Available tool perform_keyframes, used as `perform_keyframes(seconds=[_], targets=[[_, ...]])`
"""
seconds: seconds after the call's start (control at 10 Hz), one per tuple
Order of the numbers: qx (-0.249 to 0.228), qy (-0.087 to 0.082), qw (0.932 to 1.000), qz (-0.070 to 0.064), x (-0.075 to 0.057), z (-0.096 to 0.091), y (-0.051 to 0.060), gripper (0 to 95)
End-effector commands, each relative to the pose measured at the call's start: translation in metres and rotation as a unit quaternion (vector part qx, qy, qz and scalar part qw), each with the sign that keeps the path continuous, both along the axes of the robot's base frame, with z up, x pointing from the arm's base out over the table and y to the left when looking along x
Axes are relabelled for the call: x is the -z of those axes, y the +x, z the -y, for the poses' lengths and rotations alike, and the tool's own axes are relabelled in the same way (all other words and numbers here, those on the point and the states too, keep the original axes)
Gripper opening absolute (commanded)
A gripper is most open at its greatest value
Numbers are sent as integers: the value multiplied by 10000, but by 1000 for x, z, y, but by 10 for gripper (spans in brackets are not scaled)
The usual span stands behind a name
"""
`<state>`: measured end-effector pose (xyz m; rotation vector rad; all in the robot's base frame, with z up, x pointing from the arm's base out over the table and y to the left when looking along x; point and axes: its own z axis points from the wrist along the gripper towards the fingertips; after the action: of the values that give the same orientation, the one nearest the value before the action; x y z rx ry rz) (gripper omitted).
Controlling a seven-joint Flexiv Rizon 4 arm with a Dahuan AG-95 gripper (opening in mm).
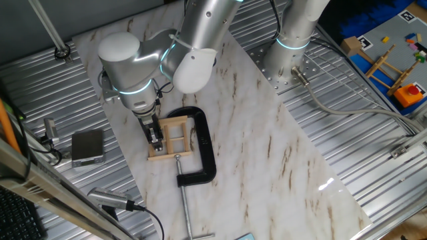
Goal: Open a sliding window
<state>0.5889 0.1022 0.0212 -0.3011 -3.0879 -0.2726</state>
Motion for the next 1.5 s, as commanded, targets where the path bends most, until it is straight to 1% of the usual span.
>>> perform_keyframes(seconds=[0.1, 0.7, 1.5], targets=[[-2, -5, 10000, 2, 0, -1, 0, 380], [-14, 29, 10000, 10, 1, -2, 2, 380], [-53, 163, 9998, 44, 1, -3, 2, 380]])
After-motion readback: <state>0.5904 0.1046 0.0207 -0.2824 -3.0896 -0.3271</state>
